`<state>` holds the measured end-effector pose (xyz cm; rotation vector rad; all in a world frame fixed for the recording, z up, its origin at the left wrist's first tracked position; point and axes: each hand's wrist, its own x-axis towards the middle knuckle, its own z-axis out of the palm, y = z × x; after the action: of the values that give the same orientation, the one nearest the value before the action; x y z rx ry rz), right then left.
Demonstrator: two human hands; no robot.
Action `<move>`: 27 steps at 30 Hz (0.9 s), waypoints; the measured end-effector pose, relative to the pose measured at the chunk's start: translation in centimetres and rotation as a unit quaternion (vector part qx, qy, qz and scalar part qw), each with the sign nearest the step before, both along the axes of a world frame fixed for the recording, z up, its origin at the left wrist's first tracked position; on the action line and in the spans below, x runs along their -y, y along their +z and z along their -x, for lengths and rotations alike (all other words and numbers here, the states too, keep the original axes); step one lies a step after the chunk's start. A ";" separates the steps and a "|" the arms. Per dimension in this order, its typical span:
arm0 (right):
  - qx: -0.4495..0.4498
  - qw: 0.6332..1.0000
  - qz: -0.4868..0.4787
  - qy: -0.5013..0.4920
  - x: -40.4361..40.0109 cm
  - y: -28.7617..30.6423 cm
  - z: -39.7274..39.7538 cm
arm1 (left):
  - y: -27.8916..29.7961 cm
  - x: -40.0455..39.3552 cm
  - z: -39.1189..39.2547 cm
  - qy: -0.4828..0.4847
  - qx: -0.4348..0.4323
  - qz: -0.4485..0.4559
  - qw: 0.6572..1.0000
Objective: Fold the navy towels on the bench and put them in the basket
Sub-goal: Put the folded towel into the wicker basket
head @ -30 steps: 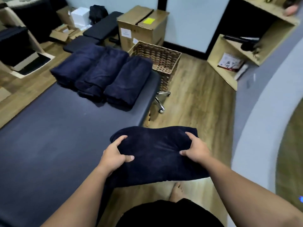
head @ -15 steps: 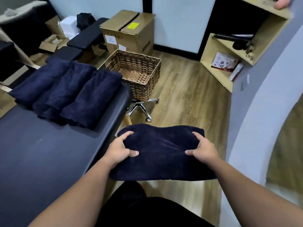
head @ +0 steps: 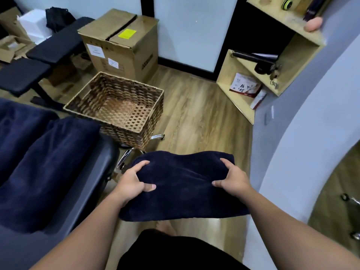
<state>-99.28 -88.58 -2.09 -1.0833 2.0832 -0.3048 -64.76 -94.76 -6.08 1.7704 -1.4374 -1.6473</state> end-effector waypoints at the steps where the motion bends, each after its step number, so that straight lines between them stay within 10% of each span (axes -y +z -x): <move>1: -0.001 1.000 0.001 0.002 1.5 0.2 0.6 | 0.1 1.4 0.6 0.000 -0.003 0.001 1.000; 16: 0.012 0.988 -0.011 0.153 30.3 -2.5 4.3 | -0.7 20.2 3.7 0.139 0.010 -0.024 0.990; 27: -0.017 0.906 0.019 0.423 53.6 -1.1 -3.3 | 2.1 26.5 3.1 0.402 0.009 0.001 0.916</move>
<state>-95.95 -142.13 -3.23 -1.8929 1.4442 0.1124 -67.87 -121.27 -4.02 1.9841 -0.5469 -1.1692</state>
